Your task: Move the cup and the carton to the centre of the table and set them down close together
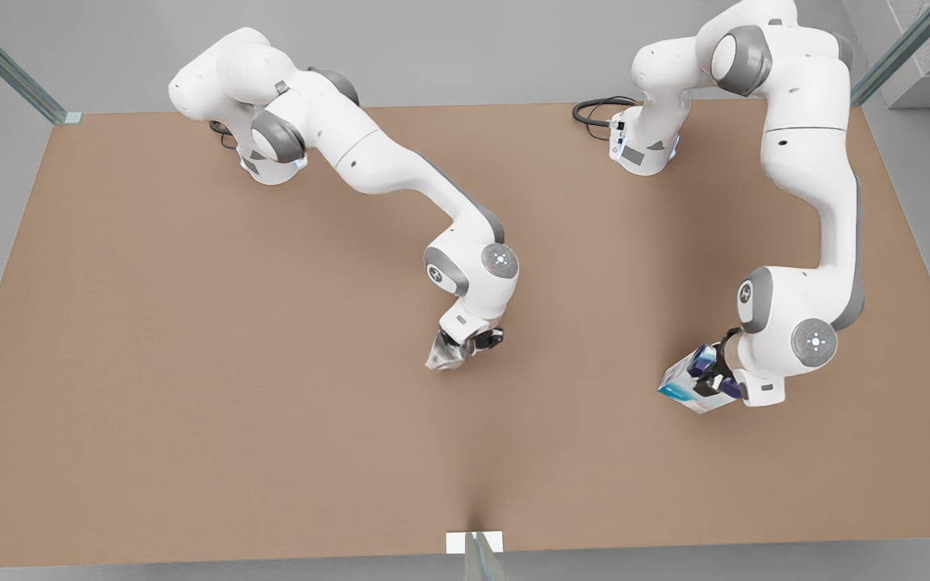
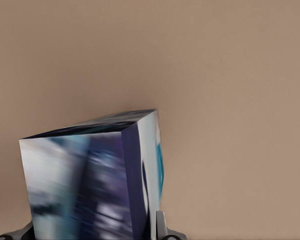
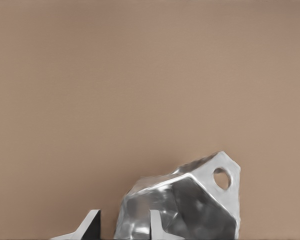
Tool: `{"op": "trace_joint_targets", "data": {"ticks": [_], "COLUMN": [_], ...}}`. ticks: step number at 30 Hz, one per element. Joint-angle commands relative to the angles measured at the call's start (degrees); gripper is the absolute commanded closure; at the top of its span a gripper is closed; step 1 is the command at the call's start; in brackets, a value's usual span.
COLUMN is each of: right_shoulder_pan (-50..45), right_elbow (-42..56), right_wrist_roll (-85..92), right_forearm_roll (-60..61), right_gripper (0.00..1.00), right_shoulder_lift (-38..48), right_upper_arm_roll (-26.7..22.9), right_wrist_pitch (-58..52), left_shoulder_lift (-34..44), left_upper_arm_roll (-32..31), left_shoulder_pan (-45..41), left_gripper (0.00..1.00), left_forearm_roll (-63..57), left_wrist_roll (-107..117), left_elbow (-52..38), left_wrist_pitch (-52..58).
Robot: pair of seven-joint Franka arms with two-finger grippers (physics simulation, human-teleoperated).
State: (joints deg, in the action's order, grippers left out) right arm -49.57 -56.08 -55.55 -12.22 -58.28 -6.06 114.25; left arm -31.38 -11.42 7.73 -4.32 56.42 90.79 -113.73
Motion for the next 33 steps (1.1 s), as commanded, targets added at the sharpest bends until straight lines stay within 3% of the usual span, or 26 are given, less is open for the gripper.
{"op": "trace_joint_targets", "data": {"ticks": [1, 3, 4, 5, 7, 8, 21, 23, 25, 27, 30, 32, 33], "right_shoulder_pan": [0.0, 0.1, 0.3, 0.3, 0.2, 0.2, -0.2, -0.3, 1.2, 14.1, 43.2, 52.4, 54.9], "right_elbow": [0.0, 0.0, 0.0, 0.0, 0.0, 0.0, -0.1, 0.0, -0.1, -4.2, -20.3, -23.7, -24.0], "right_wrist_roll": [0.0, 0.1, 0.1, 0.1, 0.0, 1.2, 2.4, 2.5, 2.2, 3.6, 26.4, 39.6, 47.5], "right_forearm_roll": [0.0, 0.0, 0.0, 0.0, 0.0, 0.0, 0.1, 2.6, 9.5, 9.6, 16.5, 16.3, 12.6], "right_gripper": [0.24, 0.24, 0.24, 0.24, 0.22, 0.0, 0.0, 0.0, 0.0, 0.0, 0.0, 0.0, 0.0], "right_shoulder_lift": [0.0, 0.0, 0.0, 0.0, 0.0, 0.0, 0.6, 3.4, 11.8, 25.0, 39.4, 48.3, 49.2], "right_upper_arm_roll": [0.0, 0.0, 0.0, 0.0, 0.0, -0.1, 0.1, 0.1, 0.1, 0.5, 1.0, 1.6, 5.3], "right_wrist_pitch": [0.0, 0.1, 0.1, 0.1, 0.1, 0.1, -1.4, -5.0, -11.1, -19.0, -19.1, -24.6, -24.9], "left_shoulder_lift": [0.0, 0.0, 0.0, 0.0, 0.0, 0.0, -0.2, -0.2, -0.2, -0.2, -0.3, -0.2, -0.2], "left_upper_arm_roll": [0.0, 0.0, -0.1, -0.1, -0.2, -0.2, -0.3, -0.3, -0.3, -0.2, -0.2, -0.2, -0.2], "left_shoulder_pan": [0.0, 0.0, 0.0, 0.0, 0.0, 0.0, -1.5, -1.5, -1.5, -1.5, -1.4, -1.5, -1.5], "left_gripper": [0.0, 0.01, 0.26, 0.38, 0.4, 0.4, 0.4, 0.4, 0.4, 0.4, 0.4, 0.4, 0.4], "left_forearm_roll": [0.0, 0.0, 0.0, 0.0, 0.0, 0.0, 0.3, 0.0, 0.0, 0.1, 0.3, 0.4, 0.4], "left_wrist_roll": [0.0, 0.0, -0.1, -0.3, -0.2, -0.1, -0.3, -0.5, -0.5, -0.6, -1.1, -1.1, -1.0], "left_elbow": [0.0, 0.0, 0.0, 0.0, 0.0, 0.1, 0.3, -0.6, -1.2, -1.3, -1.3, -1.5, -1.5], "left_wrist_pitch": [0.0, 0.1, 0.3, 0.3, 0.3, 0.4, 0.4, 0.4, 0.4, 0.1, 0.1, 0.0, 0.1]}}
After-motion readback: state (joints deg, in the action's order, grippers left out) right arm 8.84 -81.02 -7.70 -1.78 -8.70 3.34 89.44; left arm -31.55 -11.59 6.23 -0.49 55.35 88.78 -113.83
